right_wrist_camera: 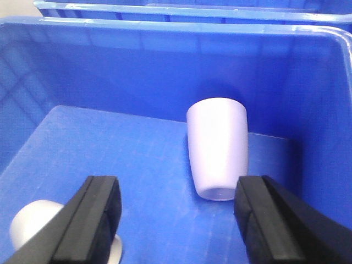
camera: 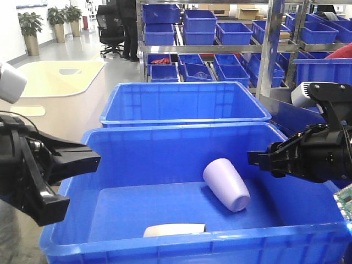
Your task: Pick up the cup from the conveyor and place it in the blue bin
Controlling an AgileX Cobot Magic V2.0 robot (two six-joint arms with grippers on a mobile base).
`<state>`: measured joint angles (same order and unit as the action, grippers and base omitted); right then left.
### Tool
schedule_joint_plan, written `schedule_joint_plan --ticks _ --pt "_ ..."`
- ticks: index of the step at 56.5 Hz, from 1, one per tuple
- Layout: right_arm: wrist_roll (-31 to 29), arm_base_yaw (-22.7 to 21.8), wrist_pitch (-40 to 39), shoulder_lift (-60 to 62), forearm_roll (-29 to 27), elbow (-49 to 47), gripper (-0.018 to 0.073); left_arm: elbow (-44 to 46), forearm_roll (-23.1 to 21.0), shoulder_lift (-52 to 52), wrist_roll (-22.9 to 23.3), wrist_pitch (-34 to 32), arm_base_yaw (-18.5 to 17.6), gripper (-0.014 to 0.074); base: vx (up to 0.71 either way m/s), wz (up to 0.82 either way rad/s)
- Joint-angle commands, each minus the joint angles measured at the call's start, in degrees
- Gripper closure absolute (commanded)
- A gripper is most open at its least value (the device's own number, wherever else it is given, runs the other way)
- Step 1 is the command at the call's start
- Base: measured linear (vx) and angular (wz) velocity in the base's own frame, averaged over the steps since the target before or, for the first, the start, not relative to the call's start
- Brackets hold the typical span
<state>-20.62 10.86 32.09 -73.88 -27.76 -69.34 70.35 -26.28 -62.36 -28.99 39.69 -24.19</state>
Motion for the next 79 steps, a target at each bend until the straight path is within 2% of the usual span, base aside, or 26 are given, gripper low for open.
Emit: schedule_joint_plan --ticks 1,20,24,30,36,40,44,55,60,64,72,76,79 --pt "-0.33 -0.17 -3.86 1.44 -1.14 -1.99 0.0048 1.96 -1.25 1.05 0.62 -3.14 -0.38 0.0587 0.00 0.00" --pt "-0.33 -0.17 -3.81 1.44 -1.14 -1.99 0.0048 1.96 -1.26 3.26 0.73 -1.69 -0.38 0.0598 0.00 0.00" --pt "-0.33 -0.17 -3.81 1.44 -1.14 -1.99 0.0048 -0.30 0.30 5.51 1.13 -3.31 -0.33 0.0598 0.00 0.00" --pt "-0.33 -0.17 -3.81 1.44 -1.14 -1.99 0.0048 -8.45 1.97 10.70 8.69 -12.78 -0.04 0.0598 0.00 0.00" --pt "-0.33 -0.17 -3.81 1.44 -1.14 -1.99 0.0048 -19.34 7.02 18.35 18.66 -23.09 1.14 0.0598 0.00 0.00" --pt "-0.33 -0.17 -3.81 1.44 -1.14 -1.99 0.0048 -26.38 11.13 23.73 23.61 -27.70 2.98 0.0598 0.00 0.00" --pt "-0.33 -0.17 -3.81 1.44 -1.14 -1.99 0.0048 -33.76 14.12 29.67 25.97 -30.69 6.07 0.0598 0.00 0.00" --pt "-0.33 -0.17 -3.81 1.44 -1.14 -1.99 0.0048 -51.07 16.69 45.61 26.17 -31.62 17.34 0.0598 0.00 0.00" --pt "-0.33 -0.17 -3.81 1.44 -1.14 -1.99 0.0048 -58.61 18.89 52.48 26.29 -32.71 20.88 0.0598 0.00 0.00" --pt "-0.33 -0.17 -3.81 1.44 -1.14 -1.99 0.0048 -63.71 18.87 57.27 27.84 -34.70 22.38 0.0598 0.00 0.00" --pt "-0.33 -0.17 -3.90 1.44 -1.14 -1.99 0.0048 -73.36 18.87 64.23 36.78 -40.52 23.11 0.0598 0.00 0.00" --pt "-0.33 -0.17 -3.46 1.49 -1.19 -1.99 0.0048 -72.09 19.91 62.99 40.15 -35.38 23.17 0.0598 0.00 0.00" --pt "-0.33 -0.17 -3.46 1.41 -1.19 -1.99 0.0048 -72.02 19.91 62.61 41.03 -34.80 23.17 0.0598 0.00 0.00"
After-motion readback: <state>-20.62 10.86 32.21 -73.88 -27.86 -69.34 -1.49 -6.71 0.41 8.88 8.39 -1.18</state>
